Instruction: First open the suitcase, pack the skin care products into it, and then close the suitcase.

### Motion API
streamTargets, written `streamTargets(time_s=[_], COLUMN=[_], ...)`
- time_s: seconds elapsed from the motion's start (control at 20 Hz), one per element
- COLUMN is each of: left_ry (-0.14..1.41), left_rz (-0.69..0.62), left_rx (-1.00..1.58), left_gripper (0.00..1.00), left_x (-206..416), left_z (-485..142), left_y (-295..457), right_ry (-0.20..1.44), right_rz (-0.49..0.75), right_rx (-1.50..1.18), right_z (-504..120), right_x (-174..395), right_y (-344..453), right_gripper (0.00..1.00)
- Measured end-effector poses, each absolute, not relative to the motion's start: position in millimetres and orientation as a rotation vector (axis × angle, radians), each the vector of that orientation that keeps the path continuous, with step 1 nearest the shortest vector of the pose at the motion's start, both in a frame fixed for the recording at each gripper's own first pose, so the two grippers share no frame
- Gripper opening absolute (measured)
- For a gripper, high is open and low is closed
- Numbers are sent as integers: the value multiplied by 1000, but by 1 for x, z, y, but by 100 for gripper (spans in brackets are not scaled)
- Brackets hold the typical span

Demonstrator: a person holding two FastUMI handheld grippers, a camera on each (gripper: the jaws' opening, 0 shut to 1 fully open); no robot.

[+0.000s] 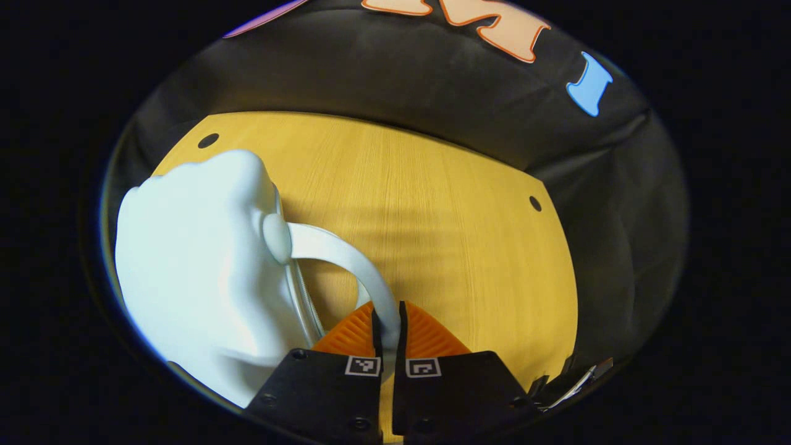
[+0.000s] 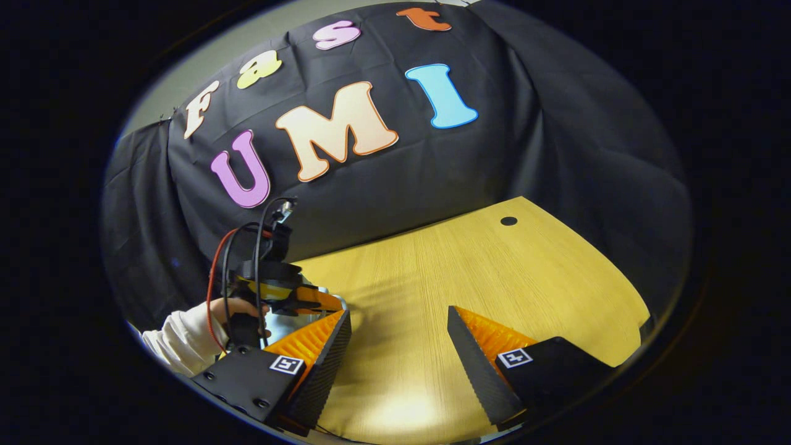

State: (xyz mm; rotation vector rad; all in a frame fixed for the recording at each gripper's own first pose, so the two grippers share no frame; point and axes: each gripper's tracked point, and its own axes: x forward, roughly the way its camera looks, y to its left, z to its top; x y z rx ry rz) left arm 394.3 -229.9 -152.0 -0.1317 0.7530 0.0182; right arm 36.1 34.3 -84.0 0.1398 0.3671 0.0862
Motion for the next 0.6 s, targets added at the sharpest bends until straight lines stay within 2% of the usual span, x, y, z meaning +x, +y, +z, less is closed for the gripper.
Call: streamTargets(time_s=[0.2,0.35,0.45,0.55,0.6], left_ry=[792,769,744,707,684], left_rz=[66,69,62,47,36], left_rx=[-86,-89,-58,-29,-27], left_gripper=[8,11,34,70,82], left_x=[397,400,401,394,386], left_z=[-170,-164,-157,-144,-135], left_y=[-224,-227,-238,-250,-254], right_ry=[367,366,364,355,347], right_rz=[102,117,130,138,143], right_rx=[107,100,93,80,75], right_z=[-82,-80,-78,-74,-72], right_x=[36,35,34,32,29], right_y=[28,23,20,18,16], right_gripper=[98,98,98,98,98])
